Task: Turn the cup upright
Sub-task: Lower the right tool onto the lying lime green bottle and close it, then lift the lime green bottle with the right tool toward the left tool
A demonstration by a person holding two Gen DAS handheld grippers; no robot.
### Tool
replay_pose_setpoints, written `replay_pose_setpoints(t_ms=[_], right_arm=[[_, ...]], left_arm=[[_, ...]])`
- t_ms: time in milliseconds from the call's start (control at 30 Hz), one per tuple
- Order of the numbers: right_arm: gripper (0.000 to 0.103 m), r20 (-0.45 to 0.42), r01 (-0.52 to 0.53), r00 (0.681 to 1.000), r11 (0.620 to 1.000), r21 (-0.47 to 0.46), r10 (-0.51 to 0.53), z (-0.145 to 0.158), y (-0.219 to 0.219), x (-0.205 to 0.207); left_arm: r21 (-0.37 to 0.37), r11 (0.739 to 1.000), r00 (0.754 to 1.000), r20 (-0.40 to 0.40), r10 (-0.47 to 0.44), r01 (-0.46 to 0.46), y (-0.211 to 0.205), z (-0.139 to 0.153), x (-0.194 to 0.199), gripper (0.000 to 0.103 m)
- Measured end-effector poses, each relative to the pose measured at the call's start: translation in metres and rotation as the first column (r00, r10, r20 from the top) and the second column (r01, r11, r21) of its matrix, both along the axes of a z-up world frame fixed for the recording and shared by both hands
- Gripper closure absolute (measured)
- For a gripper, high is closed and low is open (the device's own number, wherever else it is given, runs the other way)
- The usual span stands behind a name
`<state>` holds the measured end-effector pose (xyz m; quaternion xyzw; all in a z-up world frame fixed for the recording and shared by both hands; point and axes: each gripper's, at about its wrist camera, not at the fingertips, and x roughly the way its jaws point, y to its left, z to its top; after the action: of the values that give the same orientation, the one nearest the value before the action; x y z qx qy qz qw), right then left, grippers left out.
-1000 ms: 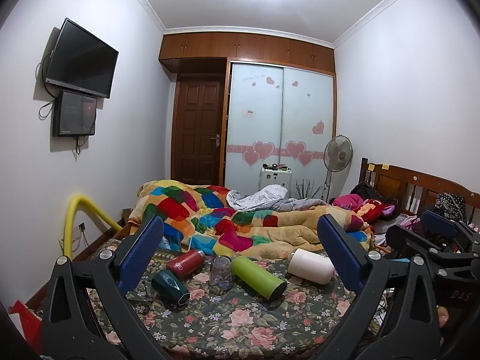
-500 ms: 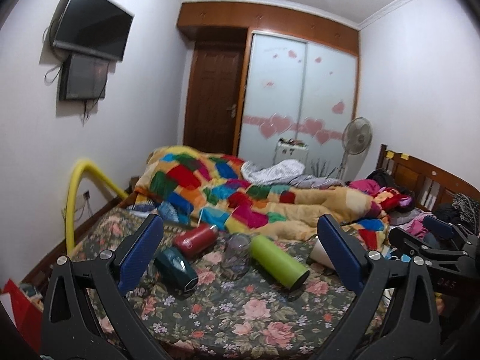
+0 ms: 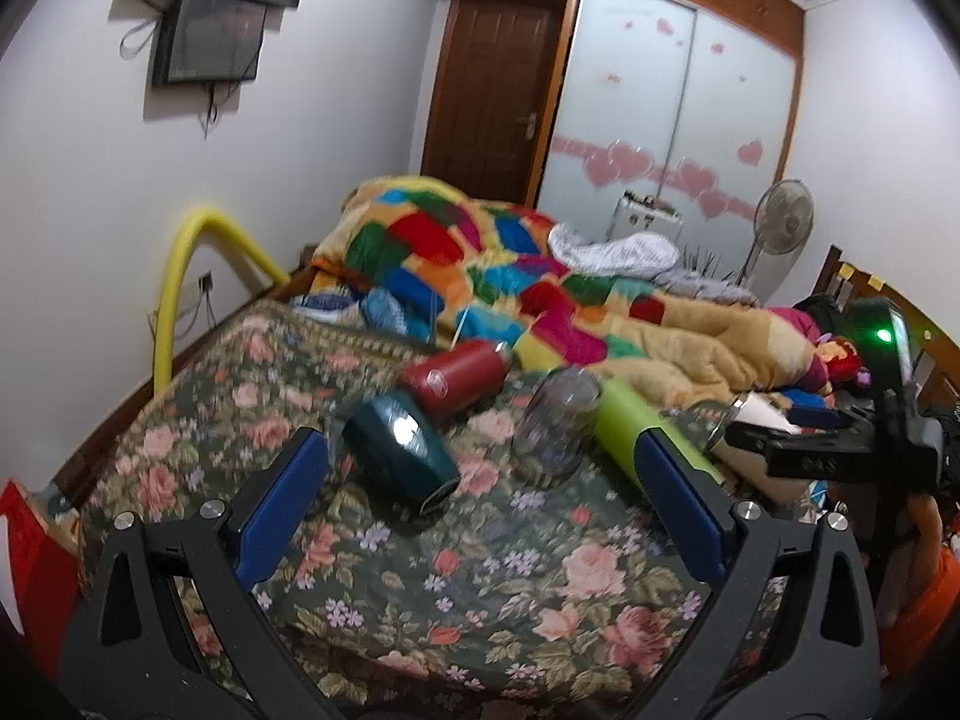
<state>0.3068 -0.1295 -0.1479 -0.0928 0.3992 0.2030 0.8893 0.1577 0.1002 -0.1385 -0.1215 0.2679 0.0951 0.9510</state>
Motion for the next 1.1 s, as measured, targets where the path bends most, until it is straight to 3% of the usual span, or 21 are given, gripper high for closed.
replay_pose_setpoints(t_ms=[100,367,767,1100], right_arm=[[0.005,-0.078,-0.043,0.996,0.999,-0.021,0.042,-0.018,0.015,0.021],[0.030,-0.271,-0.131,0.957,0.988,-0.084,0.104,-0.066,0.046,0.060],[0.039,-0.344,-0.209,0.931,0.948,-0.239,0.119,-0.094,0.062,0.078],[0.040,-0.343,-0.181,0.933,0.966,-0.183,0.110,-0.089,0.050,0.067]], left_arm=[[-0.012,1.000,0.999,-0.044,0.013,-0.014,0.003,-0.014,0.008,0.000],[-0.008,1.000,0.997,-0.080,0.020,-0.020,0.006,-0.032,0.015,0.000],[-0.017,0.999,0.996,-0.081,0.032,-0.033,0.010,-0.035,0.018,0.000],[0.036,0.999,0.998,-0.062,0.020,-0.018,-0.005,-0.020,0.008,0.000]])
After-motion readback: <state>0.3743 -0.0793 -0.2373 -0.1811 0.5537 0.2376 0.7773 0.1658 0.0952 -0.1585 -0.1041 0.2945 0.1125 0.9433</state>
